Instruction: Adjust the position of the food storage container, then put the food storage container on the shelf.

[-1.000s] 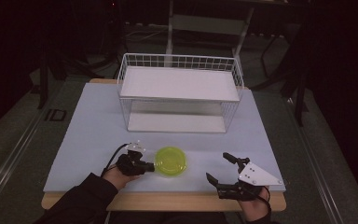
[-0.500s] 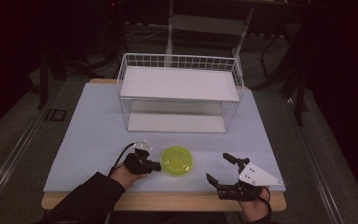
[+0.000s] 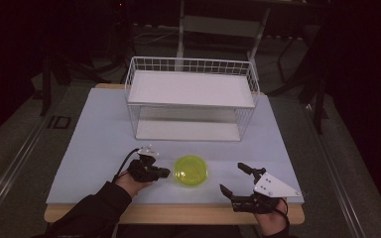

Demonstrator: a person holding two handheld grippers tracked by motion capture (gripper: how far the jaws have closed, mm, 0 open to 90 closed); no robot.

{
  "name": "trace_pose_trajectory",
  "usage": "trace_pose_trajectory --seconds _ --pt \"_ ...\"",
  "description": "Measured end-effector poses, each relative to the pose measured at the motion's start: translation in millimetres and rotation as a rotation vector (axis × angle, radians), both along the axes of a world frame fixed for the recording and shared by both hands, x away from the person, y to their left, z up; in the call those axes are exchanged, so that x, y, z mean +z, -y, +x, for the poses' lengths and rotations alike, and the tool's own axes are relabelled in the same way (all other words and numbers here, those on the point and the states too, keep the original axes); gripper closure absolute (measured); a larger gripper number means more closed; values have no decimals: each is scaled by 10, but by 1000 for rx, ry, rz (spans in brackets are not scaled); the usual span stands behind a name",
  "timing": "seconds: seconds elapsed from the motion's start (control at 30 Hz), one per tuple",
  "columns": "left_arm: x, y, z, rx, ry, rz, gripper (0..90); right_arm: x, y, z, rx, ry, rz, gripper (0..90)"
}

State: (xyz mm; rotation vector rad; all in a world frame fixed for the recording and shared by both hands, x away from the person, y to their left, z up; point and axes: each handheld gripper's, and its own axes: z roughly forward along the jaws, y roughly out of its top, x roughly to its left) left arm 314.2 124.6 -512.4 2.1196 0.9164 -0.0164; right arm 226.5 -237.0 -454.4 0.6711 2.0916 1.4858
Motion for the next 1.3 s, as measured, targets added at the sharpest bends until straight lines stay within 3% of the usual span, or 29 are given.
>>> trace_pose_trajectory --seconds 0.1,0.17,0.2,0.23,0.3,0.33,0.37,0.4,0.47,0.63,0.73,0.77,0.9,0.93,1.07,1.13,1.3 --pt "61 -76 -46 9 31 8 841 -1 -3 1 0 -2 1 142" --pt "136 -165 -97 9 48 -15 787 -5 -8 6 -3 -5 -3 142" --pt "211 -264 -144 21 54 -52 776 -10 -10 13 -2 -9 -7 142" --pt "211 -264 -144 21 54 -52 737 -12 -13 16 -2 -10 -10 142" --pt "275 -351 -191 35 55 -101 647 -12 -19 17 -1 -15 -11 142" --pt "304 -384 -212 29 51 -125 647 -12 -19 17 -1 -15 -11 142" --pt "330 -409 -240 25 54 -143 597 -11 -21 19 2 -17 -13 142" --pt "374 -437 -295 15 77 -154 480 -10 -25 23 5 -23 -16 142" --pt "394 -443 -322 12 85 -162 436 -10 -26 24 5 -29 -17 142" --pt "465 -422 -421 -2 116 -191 189 -1 -24 34 -8 -76 -10 165" --pt "487 -398 -468 -17 133 -218 158 18 -21 33 -15 -85 -14 178" --pt "494 -394 -481 -20 137 -233 153 51 -14 17 -22 -54 -10 179" --pt "517 -393 -515 -19 163 -278 144 90 -12 7 -35 -34 -20 166" --pt "528 -390 -523 -12 178 -273 144 98 -13 12 -38 -42 -22 155" --pt "560 -378 -516 -34 174 -291 144 134 -17 28 -62 -54 -31 136" --pt "584 -328 -525 -49 186 -271 146 162 -6 52 -50 -77 -6 134" --pt "581 -259 -524 -50 177 -250 148 190 -47 111 -31 -113 -25 127"
